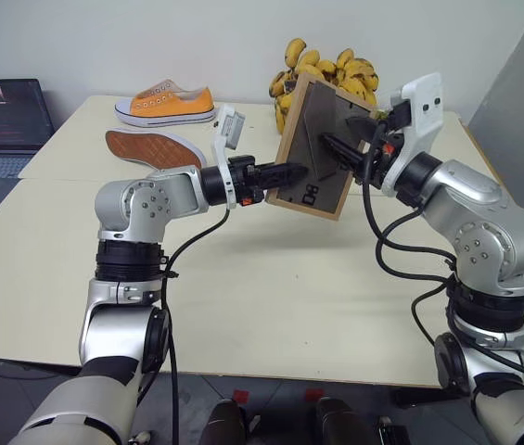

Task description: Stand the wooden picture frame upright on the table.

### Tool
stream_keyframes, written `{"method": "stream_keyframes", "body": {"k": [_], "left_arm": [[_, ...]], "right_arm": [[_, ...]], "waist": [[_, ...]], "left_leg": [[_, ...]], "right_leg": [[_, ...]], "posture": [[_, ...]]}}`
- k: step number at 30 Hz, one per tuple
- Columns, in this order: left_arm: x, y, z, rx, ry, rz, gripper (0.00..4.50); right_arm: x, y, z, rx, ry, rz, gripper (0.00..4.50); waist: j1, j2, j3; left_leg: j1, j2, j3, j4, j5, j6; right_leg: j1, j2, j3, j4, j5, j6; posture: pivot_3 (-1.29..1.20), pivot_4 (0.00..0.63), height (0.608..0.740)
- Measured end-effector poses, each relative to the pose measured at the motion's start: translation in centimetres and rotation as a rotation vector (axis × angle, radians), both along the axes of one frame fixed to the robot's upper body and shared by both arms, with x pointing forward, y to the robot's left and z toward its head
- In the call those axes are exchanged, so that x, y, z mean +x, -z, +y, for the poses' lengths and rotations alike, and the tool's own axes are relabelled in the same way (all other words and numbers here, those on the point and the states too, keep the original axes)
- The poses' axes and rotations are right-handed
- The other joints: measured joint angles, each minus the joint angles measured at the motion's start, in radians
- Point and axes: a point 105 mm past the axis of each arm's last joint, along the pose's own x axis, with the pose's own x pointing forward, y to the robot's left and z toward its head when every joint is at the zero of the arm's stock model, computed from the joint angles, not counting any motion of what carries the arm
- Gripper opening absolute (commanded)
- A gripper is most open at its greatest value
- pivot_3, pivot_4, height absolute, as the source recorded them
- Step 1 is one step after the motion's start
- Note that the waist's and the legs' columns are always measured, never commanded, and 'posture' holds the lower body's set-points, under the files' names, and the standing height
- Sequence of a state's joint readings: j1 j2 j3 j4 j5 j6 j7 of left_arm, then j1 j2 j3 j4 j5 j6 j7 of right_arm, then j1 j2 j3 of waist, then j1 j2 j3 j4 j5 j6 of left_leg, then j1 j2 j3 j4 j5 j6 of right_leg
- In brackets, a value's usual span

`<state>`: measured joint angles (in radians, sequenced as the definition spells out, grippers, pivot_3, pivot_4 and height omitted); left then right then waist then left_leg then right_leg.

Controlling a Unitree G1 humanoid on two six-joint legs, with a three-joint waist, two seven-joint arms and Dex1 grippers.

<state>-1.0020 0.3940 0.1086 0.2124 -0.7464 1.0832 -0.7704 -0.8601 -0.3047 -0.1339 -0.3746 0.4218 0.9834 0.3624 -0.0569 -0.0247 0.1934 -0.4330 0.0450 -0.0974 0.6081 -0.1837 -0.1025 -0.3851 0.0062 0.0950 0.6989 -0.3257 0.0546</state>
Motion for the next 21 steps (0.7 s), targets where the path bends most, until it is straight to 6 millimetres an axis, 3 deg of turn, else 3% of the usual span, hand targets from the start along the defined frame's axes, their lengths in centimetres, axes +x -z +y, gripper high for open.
{"method": "stream_keyframes", "body": {"k": [12,21], "left_arm": [[2.7,1.5,0.3,0.015,-0.068,0.052,1.28],[2.5,0.2,-0.5,0.0,-0.014,0.018,1.28]], "right_arm": [[-1.4,-0.9,1.3,0.038,-0.029,-0.014,3.18],[-1.2,0.2,0.3,0.024,0.014,0.023,3.18]], "waist": [[0.0,0.0,0.0],[0.0,0.0,0.0]], "left_leg": [[-0.001,0.0,0.0,0.0,0.0,0.0],[-0.001,0.0,0.0,0.0,0.0,0.0]], "right_leg": [[-0.001,0.0,0.0,0.0,0.0,0.0],[-0.001,0.0,-0.001,0.0,0.0,0.0]], "posture": [[0.0,0.15,0.74],[0.0,0.15,0.74]]}}
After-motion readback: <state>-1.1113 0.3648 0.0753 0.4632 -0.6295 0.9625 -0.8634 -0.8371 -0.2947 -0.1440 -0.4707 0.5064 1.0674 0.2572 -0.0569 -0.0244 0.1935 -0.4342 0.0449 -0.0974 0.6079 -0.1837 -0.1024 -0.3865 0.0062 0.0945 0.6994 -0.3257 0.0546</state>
